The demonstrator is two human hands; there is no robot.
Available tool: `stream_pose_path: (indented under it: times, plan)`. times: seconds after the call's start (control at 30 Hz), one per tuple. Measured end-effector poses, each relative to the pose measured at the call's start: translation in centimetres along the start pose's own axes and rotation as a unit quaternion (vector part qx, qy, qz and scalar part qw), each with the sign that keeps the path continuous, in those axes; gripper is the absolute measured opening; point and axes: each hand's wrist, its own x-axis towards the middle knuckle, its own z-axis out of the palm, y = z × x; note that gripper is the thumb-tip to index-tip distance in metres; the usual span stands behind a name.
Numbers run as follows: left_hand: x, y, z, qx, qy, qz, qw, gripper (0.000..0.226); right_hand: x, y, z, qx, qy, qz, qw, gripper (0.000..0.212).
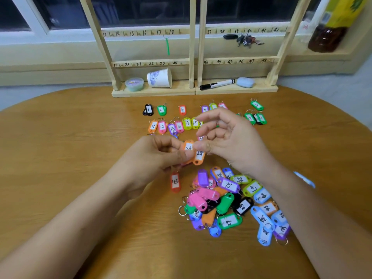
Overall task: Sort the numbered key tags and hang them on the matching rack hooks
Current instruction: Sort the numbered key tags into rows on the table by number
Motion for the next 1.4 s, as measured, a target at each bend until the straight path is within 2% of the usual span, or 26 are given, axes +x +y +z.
stream_pose_path:
  times: [0.23, 0.33, 0.43, 0.57, 0.63, 0.7, 0.8, 0.97, 1.07, 1.27, 1.4]
  plan:
    - [1.1, 0.0, 0.6, 0.008, 0.010, 0.025, 1.000, 0.010, 0.1, 0.5, 0.2, 0.015, 0.055, 0.008, 0.998, 0.051]
    - [1.3, -0.7, 0.5, 0.017, 0.031, 0.032, 0.999, 0.018, -0.1, 0.7, 0.4, 0.021, 0.070, 0.015, 0.997, 0.056]
    - [1.1, -1.1, 0.8, -0.032, 0.036, 0.022, 0.999, 0.018, -0.2, 0.7, 0.4, 0.047, 0.069, 0.043, 0.996, 0.056]
    - [1.1, -1.1, 1.0, -0.094, 0.047, 0.026, 0.994, 0.010, -0.1, 0.7, 0.1, 0.111, 0.064, 0.101, 0.987, 0.042]
    - [1.3, -1.2, 1.0, -0.099, 0.050, 0.033, 0.993, 0.009, -0.1, 0.8, 0.0, 0.064, 0.036, 0.114, 0.991, 0.027]
    - [1.4, -1.1, 0.9, -0.083, 0.045, 0.045, 0.995, 0.010, -0.1, 0.9, 0.0, 0.027, 0.012, 0.114, 0.993, 0.015]
    - [1.7, -0.7, 0.6, -0.051, 0.046, 0.064, 0.996, 0.011, 0.0, 0.5, -0.8, 0.014, 0.016, 0.108, 0.994, 0.011]
    - [2.3, 0.6, -0.5, -0.011, 0.113, 0.102, 0.988, 0.016, 1.2, -0.5, -4.2, 0.001, 0.101, 0.097, 0.990, 0.012]
    - [3.0, 1.2, -1.4, 0.021, 0.138, 0.113, 0.984, 0.010, 2.0, -0.8, -6.0, -0.037, 0.133, 0.081, 0.987, 0.012]
    - [5.6, 1.3, -1.6, 0.145, 0.129, 0.072, 0.978, 0.010, 3.1, 0.6, -6.5, -0.108, 0.133, 0.088, 0.981, 0.017]
    - [7.6, 1.2, -1.3, 0.252, 0.102, 0.055, 0.961, 0.015, 4.1, 2.4, -5.9, -0.188, 0.111, 0.117, 0.969, 0.017]
